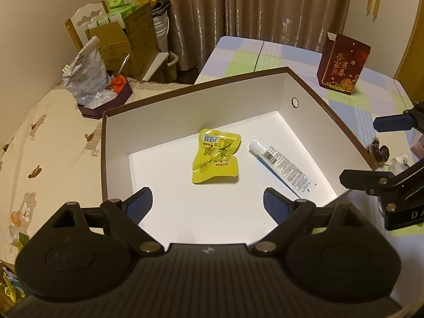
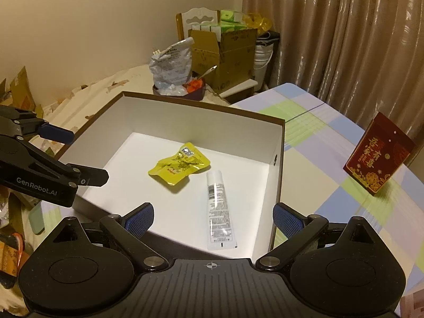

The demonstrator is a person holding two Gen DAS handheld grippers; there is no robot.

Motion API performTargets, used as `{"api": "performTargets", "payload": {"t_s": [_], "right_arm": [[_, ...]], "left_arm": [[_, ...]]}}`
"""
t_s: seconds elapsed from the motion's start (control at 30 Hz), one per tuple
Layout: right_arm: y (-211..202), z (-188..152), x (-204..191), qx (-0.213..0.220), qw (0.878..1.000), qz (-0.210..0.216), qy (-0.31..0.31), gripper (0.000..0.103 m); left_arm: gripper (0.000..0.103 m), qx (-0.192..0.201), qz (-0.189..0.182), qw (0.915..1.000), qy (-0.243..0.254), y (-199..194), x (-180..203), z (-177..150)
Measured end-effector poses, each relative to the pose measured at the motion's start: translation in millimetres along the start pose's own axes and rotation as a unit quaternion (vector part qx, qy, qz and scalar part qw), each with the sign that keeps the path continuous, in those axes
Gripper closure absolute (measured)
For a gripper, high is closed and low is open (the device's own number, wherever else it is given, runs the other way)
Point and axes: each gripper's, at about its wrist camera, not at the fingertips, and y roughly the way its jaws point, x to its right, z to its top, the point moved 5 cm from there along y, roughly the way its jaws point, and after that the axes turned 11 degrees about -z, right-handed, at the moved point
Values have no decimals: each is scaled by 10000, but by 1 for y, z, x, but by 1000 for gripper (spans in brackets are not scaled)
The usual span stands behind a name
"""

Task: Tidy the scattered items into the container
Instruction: 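Move both tools back toward the remaining items on the table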

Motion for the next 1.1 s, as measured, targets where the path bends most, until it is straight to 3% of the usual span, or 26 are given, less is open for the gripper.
{"api": "performTargets", "payload": {"t_s": [1.1], "right_arm": [[-87, -76, 32, 271, 9994, 147, 174, 2]], "left_arm": [[12, 313, 312, 9989, -156, -63, 77, -52]]}}
